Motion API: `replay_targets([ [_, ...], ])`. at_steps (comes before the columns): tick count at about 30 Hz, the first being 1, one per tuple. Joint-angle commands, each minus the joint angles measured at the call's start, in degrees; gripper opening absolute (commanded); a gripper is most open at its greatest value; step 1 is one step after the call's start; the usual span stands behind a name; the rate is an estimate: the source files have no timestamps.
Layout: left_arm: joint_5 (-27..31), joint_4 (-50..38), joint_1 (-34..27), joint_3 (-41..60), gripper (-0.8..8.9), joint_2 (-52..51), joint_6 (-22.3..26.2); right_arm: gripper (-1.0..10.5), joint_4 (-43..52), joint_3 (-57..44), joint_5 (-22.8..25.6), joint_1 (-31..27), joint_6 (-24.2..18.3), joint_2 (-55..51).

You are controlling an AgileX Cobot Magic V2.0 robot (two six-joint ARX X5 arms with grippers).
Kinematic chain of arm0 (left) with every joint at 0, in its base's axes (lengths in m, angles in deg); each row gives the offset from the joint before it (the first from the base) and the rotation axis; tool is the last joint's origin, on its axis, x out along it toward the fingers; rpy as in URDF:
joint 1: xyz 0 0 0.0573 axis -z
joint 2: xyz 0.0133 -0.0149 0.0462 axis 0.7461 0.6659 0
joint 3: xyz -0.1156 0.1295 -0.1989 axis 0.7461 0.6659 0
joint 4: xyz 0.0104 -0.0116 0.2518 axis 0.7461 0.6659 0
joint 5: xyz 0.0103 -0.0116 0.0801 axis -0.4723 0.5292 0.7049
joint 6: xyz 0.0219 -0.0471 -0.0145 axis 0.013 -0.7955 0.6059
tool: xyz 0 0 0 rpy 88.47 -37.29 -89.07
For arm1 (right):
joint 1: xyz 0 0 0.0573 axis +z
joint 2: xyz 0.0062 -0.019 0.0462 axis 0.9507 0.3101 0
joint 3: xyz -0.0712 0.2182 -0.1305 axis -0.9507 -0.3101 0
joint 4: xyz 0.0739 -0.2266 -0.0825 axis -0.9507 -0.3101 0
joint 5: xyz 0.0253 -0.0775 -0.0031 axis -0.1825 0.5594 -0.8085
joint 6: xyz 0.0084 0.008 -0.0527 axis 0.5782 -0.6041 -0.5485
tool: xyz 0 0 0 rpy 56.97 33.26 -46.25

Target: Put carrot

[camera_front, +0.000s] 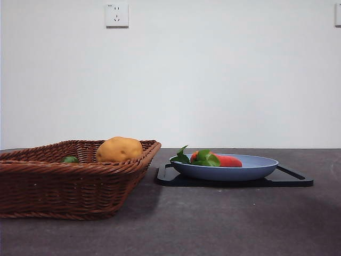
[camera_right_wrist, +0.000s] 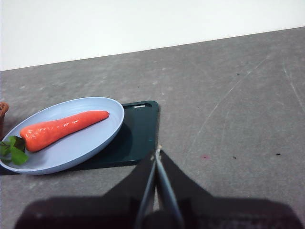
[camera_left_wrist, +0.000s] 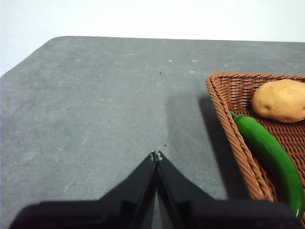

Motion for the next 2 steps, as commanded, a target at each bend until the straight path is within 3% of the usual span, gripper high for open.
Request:
replay_targets([
  [1, -0.1, -0.4, -0.2, 0.7, 0.08, -0.2, 0.1, 0.0, 0.4, -0.3, 0.2, 0.0, 0.4, -0.1],
  [2, -0.1, -0.4, -0.2, 0.7, 0.08, -0.2, 0.1, 0.0, 0.4, -0.3, 0.2, 0.0, 0.4, -0.1],
])
